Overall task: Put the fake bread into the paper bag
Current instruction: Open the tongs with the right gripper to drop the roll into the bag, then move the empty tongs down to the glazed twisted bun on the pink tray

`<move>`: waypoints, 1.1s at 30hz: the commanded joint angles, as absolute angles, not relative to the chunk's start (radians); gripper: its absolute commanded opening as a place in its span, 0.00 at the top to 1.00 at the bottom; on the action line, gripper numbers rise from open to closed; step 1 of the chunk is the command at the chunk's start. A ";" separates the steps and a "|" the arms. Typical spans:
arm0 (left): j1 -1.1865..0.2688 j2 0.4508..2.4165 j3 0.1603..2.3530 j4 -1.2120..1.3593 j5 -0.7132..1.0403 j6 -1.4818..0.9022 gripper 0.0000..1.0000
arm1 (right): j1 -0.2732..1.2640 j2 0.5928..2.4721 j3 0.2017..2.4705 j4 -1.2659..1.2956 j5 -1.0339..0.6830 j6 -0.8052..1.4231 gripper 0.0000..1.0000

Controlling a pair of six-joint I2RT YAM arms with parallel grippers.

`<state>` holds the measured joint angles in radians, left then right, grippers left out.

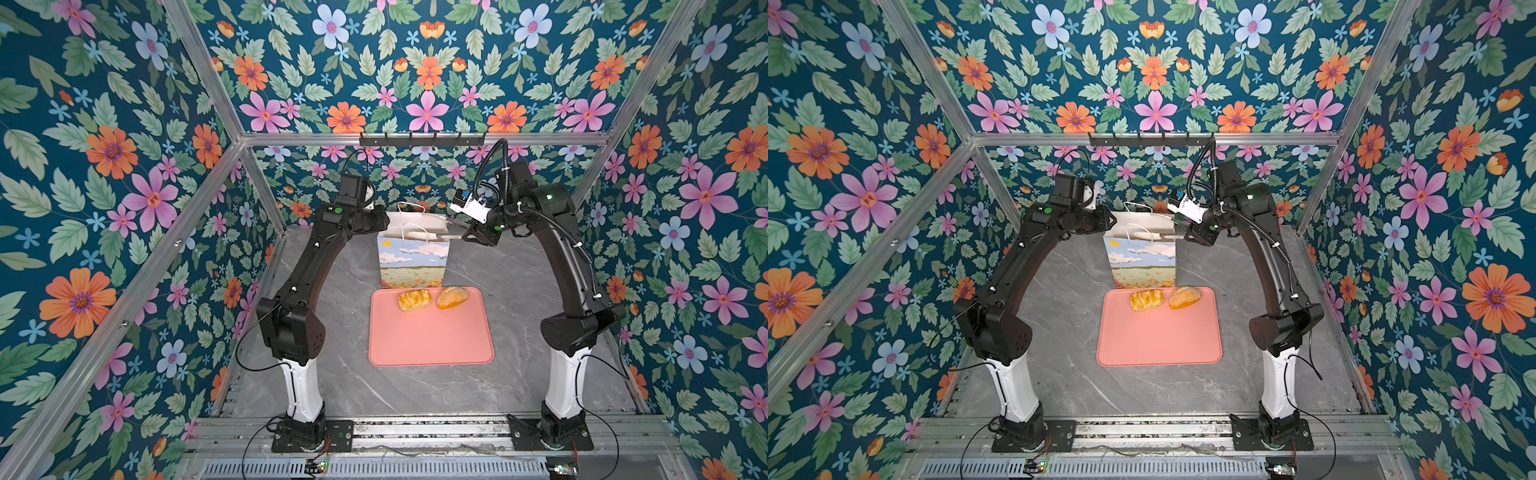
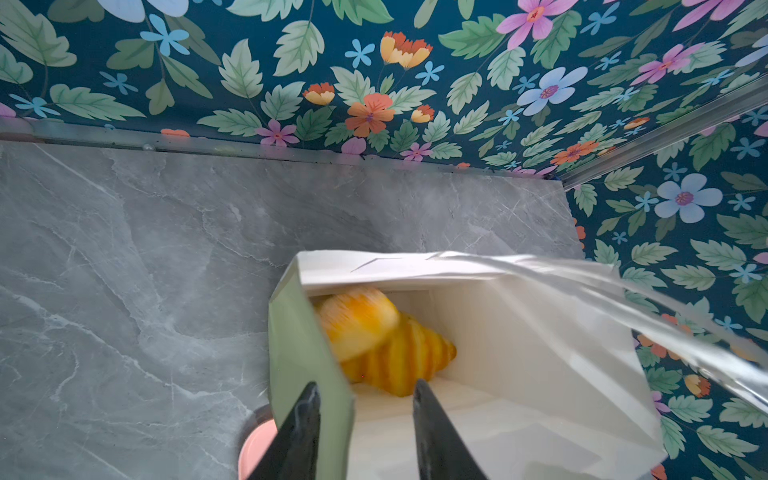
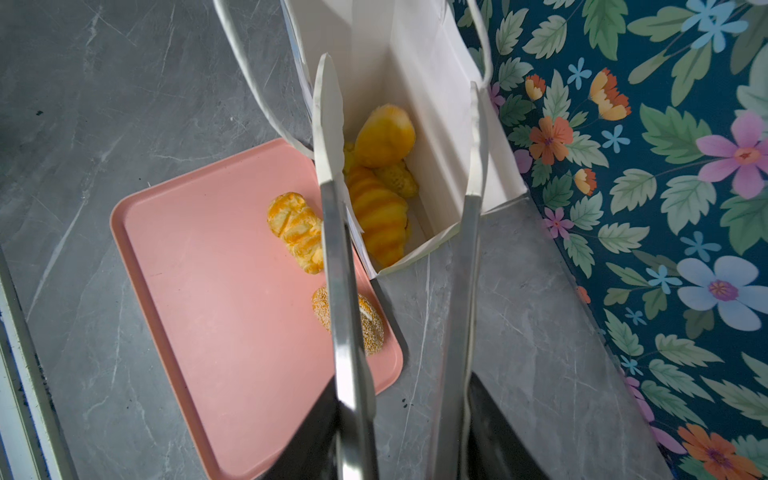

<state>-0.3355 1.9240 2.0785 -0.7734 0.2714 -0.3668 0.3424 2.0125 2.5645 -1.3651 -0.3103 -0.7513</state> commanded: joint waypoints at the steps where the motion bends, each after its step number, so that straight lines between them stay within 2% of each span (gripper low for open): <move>1: -0.334 1.919 2.077 -0.754 0.275 -0.367 0.61 | 0.343 1.993 2.567 -1.358 -0.333 -0.749 0.56; 8: -0.335 1.911 2.079 -0.755 0.270 -0.364 0.61 | 0.345 1.931 2.539 -1.346 -0.339 -0.741 0.56; 15: -0.335 1.910 2.079 -0.755 0.270 -0.361 0.61 | 0.345 1.796 2.419 -1.297 -0.354 -0.739 0.58; 26: -0.334 1.905 2.072 -0.750 0.269 -0.347 0.61 | 0.345 1.415 1.946 -1.083 -0.377 -0.681 0.58; 33: -0.333 1.898 2.075 -0.746 0.252 -0.338 0.57 | 0.345 1.244 1.752 -1.008 -0.419 -0.611 0.58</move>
<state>-0.3351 1.9121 2.0716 -0.7628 0.2672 -0.3557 0.3439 1.2758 1.7908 -1.0935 -0.3771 -0.6533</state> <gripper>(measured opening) 0.429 0.416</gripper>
